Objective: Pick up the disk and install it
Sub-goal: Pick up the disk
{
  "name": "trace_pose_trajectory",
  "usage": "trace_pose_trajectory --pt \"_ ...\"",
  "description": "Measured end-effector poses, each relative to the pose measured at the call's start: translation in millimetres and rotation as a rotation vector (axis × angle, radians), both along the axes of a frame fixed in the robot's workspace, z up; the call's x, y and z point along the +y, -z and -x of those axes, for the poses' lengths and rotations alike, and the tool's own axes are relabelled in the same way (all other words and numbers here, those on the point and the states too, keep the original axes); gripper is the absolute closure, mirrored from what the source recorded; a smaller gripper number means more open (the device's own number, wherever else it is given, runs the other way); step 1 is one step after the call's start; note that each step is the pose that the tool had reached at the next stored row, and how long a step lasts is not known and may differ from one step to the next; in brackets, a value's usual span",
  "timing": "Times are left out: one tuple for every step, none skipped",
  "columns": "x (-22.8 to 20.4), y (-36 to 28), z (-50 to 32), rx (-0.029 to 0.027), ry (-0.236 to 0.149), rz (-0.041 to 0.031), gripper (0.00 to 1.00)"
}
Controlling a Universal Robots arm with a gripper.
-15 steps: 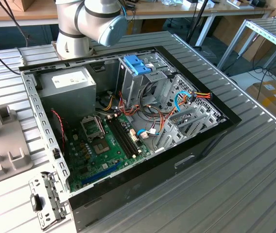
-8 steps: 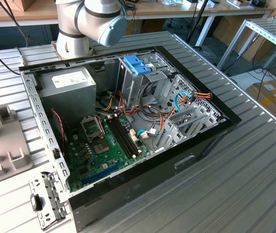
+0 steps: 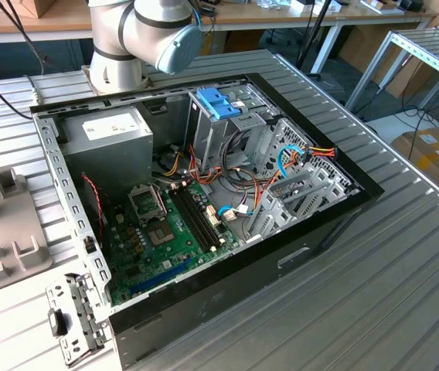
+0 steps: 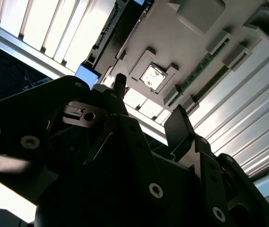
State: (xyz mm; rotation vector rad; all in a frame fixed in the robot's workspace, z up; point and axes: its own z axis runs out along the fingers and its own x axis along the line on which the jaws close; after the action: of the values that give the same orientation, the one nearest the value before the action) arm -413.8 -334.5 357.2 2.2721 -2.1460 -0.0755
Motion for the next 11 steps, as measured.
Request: trace_pose_trajectory --pt "0.1 0.2 0.0 0.0000 0.000 0.0000 0.40" --pt "0.2 0.3 0.0 0.0000 0.000 0.0000 0.40" --pt "0.3 0.4 0.0 0.0000 0.000 -0.0001 0.40" --pt "0.4 0.6 0.0 0.0000 0.000 -0.0001 0.40" --pt "0.6 0.7 0.0 0.0000 0.000 0.0000 0.40" --pt "0.7 0.9 0.0 0.0000 0.000 0.0000 0.40" --pt "0.8 1.0 0.0 0.0000 0.000 0.0000 0.40" --pt "0.9 1.1 0.0 0.0001 0.000 0.0000 0.40" --pt "1.0 1.2 0.0 0.0000 0.000 0.0000 0.40" --pt "1.3 1.4 0.0 0.0000 0.000 0.0000 0.40" --pt "1.4 1.6 0.0 0.0000 0.000 -0.0001 0.40"
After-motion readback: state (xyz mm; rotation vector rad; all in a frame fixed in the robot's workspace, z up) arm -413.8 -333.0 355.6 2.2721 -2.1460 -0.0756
